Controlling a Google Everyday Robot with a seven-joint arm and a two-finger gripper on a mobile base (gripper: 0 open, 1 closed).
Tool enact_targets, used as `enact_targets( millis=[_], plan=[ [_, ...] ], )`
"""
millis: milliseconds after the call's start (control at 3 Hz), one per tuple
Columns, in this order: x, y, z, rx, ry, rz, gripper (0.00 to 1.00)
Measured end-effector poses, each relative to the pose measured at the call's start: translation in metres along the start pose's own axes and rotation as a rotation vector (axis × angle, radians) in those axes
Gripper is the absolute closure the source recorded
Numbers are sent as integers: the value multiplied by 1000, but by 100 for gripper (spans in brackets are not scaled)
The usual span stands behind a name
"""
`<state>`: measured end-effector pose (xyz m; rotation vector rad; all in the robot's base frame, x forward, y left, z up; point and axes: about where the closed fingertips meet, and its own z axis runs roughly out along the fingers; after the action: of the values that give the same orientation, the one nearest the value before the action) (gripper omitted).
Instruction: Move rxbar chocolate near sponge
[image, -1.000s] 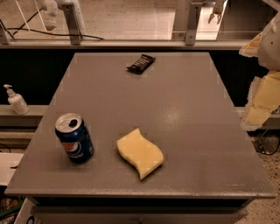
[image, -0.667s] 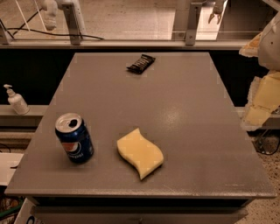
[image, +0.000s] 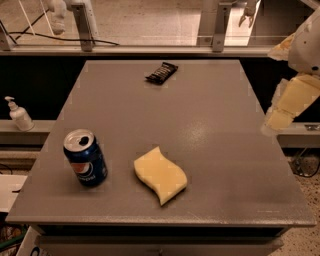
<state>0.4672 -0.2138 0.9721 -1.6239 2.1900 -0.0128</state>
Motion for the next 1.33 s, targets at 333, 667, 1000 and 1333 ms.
enact_targets(
  millis=[333,667,1000,1333],
  plan=[
    [-10,-28,28,-2,-69,43,0],
    [-24,-51,66,-15,-122,83,0],
    [-44,-67,100,-40,-189,97,0],
    [-74,-81,126,-68,-267,96,0]
  ],
)
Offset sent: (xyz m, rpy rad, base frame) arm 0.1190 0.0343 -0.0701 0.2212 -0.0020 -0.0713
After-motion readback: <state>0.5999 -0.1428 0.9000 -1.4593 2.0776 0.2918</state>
